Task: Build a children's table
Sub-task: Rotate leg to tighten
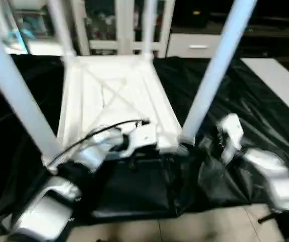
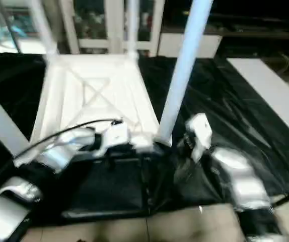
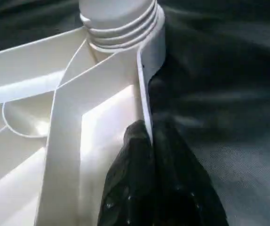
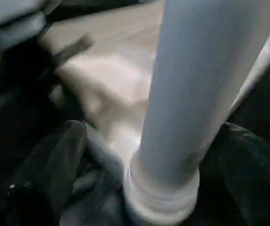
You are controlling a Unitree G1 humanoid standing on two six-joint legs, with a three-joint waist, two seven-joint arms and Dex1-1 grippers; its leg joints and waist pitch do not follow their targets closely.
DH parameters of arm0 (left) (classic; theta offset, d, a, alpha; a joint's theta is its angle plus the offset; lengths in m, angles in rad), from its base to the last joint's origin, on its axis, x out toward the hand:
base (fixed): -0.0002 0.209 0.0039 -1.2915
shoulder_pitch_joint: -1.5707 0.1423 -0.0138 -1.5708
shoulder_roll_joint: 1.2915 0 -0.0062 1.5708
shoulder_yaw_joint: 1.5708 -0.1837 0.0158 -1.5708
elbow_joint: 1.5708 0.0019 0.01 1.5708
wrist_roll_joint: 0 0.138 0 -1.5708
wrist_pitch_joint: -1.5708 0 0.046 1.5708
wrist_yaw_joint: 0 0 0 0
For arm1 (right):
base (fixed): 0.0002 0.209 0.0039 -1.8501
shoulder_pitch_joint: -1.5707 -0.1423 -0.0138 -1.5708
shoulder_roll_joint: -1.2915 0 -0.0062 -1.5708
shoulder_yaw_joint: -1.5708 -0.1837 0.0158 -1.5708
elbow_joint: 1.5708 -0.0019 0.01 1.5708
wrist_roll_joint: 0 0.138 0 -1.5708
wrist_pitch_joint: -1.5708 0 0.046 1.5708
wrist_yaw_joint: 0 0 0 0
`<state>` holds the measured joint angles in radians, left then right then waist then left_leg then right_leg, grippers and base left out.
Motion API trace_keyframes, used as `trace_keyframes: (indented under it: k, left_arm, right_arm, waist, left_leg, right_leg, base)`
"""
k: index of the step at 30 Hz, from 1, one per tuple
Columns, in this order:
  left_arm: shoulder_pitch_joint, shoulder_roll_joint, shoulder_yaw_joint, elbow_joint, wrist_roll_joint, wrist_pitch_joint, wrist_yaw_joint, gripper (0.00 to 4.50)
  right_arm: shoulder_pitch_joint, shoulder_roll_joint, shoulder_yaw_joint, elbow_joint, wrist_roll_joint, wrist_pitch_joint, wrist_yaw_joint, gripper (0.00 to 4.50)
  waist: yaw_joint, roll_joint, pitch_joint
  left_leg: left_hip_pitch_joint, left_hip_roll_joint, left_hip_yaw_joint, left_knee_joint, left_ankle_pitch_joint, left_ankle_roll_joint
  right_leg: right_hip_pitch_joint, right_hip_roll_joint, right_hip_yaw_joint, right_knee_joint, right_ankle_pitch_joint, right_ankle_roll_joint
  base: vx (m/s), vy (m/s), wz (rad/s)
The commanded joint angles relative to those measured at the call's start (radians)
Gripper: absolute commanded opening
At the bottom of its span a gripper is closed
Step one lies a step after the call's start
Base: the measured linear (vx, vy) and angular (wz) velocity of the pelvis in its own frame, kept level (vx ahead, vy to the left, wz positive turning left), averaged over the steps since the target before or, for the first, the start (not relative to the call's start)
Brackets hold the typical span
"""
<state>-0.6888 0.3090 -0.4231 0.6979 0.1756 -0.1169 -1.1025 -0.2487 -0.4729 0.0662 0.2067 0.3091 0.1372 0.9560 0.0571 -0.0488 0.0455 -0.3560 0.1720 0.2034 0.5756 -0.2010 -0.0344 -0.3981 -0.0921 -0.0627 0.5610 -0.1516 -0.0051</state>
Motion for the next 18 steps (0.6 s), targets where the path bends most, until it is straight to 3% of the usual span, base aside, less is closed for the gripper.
trace_keyframes:
  k: [1,4,6,8,13,18]
  left_arm:
    - [0.077,0.023,-0.128,0.0,0.035,-0.018,-0.173,0.0]
    - [0.091,0.03,-0.129,-0.035,0.015,-0.021,-0.219,0.0]
    - [0.097,0.033,-0.136,-0.054,0.015,-0.008,-0.236,0.0]
    - [0.101,0.036,-0.146,-0.07,0.016,-0.001,-0.244,0.0]
    - [0.109,0.04,-0.147,-0.103,0.013,0.01,-0.26,0.0]
    - [0.112,0.045,-0.135,-0.115,0.024,0.018,-0.26,0.0]
  right_arm:
    - [0.003,-0.013,0.034,-0.023,0.004,0.029,0.055,4.43]
    - [-0.005,-0.02,0.062,-0.015,-0.011,0.028,0.093,4.43]
    - [-0.013,-0.02,0.079,-0.006,-0.017,0.038,0.111,4.43]
    - [-0.028,-0.015,0.098,0.012,-0.033,0.031,0.115,4.43]
    - [-0.056,-0.025,0.134,0.041,-0.072,0.014,0.139,4.27]
    - [-0.064,-0.039,0.131,0.058,-0.073,0.012,0.162,3.97]
  waist:
    - [0.002,0.005,-0.052]
    - [0.007,0.002,-0.05]
    - [0.009,0.004,-0.049]
    - [0.013,0.003,-0.047]
    - [0.005,-0.002,-0.041]
    - [0.003,-0.004,-0.047]
  left_leg:
    - [0.014,0.072,-0.027,-0.073,-0.222,0.061]
    - [0.021,0.072,-0.021,-0.07,-0.2,0.059]
    - [0.019,0.073,-0.022,-0.072,-0.204,0.054]
    - [0.021,0.075,-0.023,-0.076,-0.233,0.033]
    - [0.021,0.072,-0.03,-0.08,-0.33,-0.007]
    - [0.017,0.071,-0.027,-0.075,-0.263,0.013]
  right_leg:
    - [0.031,-0.071,0.046,-0.046,-0.187,-0.238]
    - [0.028,-0.068,0.047,-0.04,-0.153,-0.264]
    - [0.03,-0.068,0.047,-0.039,-0.163,-0.263]
    - [0.03,-0.069,0.047,-0.042,-0.211,-0.248]
    - [0.025,-0.074,0.051,-0.059,-0.388,-0.189]
    - [0.028,-0.069,0.052,-0.046,-0.282,-0.211]
  base:
    - [0.0,0.0,0.0]
    - [0.0,0.0,0.0]
    - [0.0,0.0,0.0]
    - [0.0,0.0,0.0]
    - [0.0,0.0,0.0]
    - [0.0,0.0,0.0]
